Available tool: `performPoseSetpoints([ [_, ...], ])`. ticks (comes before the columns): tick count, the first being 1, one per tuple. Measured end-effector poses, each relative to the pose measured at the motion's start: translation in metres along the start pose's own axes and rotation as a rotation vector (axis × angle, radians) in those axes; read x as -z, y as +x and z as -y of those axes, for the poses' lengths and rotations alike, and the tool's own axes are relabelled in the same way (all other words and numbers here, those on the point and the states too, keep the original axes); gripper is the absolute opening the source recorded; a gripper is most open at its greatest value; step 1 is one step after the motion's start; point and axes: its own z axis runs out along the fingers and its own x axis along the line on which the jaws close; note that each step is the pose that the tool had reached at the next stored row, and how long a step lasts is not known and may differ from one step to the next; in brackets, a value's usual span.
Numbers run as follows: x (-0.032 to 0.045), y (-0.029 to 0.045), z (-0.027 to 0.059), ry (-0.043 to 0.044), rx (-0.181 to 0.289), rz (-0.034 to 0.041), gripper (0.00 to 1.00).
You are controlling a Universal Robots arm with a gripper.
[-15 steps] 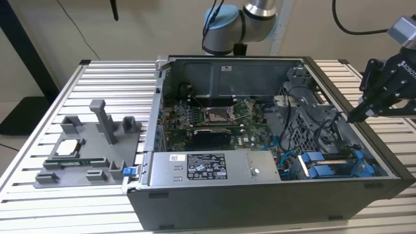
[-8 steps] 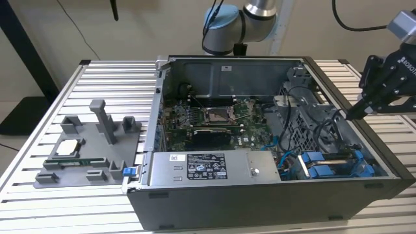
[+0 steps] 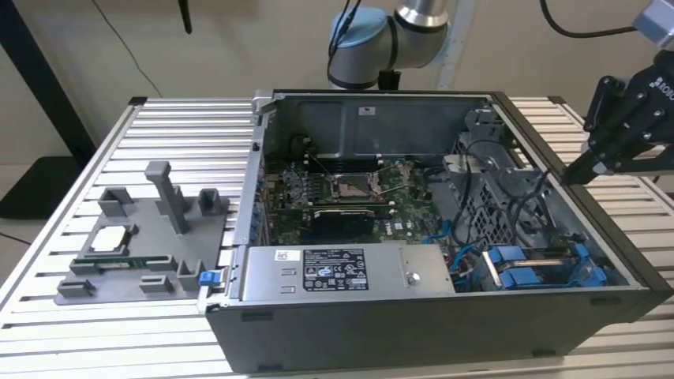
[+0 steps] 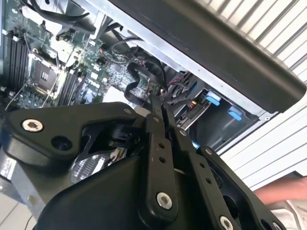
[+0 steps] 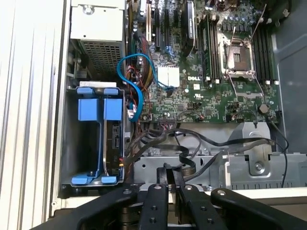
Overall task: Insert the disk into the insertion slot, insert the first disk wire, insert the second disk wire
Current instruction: 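Insert the second disk wire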
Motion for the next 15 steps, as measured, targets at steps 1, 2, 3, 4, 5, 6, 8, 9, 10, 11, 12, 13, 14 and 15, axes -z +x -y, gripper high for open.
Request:
performPoseSetpoints([
  [1,0.0019,0.0,-0.0013,0.0,0.0,0.0,0.0],
  [2,0.0037,0.0,-0.0027,0.0,0.0,0.0,0.0],
  [3,0.005,0.0001,-0.0042,0.0,0.0,-0.0002,0.0],
  [4,0.0057,0.0004,-0.0057,0.0,0.0,-0.0008,0.0],
  [5,0.0062,0.0009,-0.007,0.0001,0.0,-0.0021,0.0],
  [6,0.0065,0.0015,-0.0082,0.0001,-0.001,-0.0035,0.0],
  [8,0.0068,0.0034,-0.0113,0.0003,-0.002,-0.0087,0.0],
  [9,0.0065,0.0045,-0.0135,0.0005,-0.003,-0.0123,0.0],
  [10,0.0062,0.0057,-0.0159,0.0007,-0.004,-0.0162,0.0],
  [11,0.0056,0.0069,-0.0189,0.0009,-0.004,-0.0198,0.0],
  [12,0.005,0.0084,-0.022,0.001,-0.005,-0.0225,0.0],
  [13,0.0045,0.0097,-0.0246,0.0011,-0.006,-0.0255,0.0],
  [14,0.0042,0.0107,-0.0269,0.0012,-0.007,-0.0296,0.0],
  [15,0.0037,0.0118,-0.0292,0.0014,-0.008,-0.0336,0.0],
])
